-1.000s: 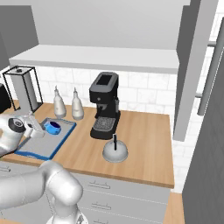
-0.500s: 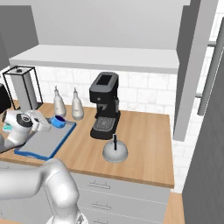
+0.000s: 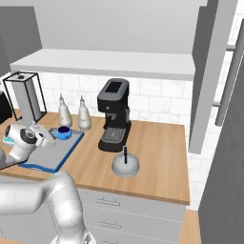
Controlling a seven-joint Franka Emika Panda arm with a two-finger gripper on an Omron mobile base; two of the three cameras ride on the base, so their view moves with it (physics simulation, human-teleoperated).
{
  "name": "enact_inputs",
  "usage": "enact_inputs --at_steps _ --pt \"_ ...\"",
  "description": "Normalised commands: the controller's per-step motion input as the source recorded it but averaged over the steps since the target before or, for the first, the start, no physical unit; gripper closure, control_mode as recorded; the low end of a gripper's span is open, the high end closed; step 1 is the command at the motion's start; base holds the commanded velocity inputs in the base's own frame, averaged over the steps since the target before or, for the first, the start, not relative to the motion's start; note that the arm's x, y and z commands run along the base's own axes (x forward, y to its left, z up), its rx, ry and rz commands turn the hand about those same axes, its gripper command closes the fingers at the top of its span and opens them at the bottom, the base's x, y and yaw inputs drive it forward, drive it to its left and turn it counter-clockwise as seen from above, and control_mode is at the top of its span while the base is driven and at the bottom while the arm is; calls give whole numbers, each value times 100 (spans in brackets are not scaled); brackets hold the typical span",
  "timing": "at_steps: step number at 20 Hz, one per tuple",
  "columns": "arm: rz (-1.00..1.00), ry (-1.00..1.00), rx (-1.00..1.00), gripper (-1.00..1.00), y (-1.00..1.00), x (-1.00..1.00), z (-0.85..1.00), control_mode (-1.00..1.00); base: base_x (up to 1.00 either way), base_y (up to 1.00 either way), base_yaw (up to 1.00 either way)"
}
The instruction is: Pick the kettle from the counter and place it on the tray. Then pick the mug from the cabinet and place it on the tray. Then close the cabinet doors.
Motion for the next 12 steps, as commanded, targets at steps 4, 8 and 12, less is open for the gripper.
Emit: enact_inputs --at_steps 4,8,12 --pt "3 0 0 100 19 -15 -38 -100 0 0 0" --pt "0 0 0 -100 9 -34 -2 -100 0 0 0" --pt "0 0 0 -100 6 -48 2 -100 0 0 0"
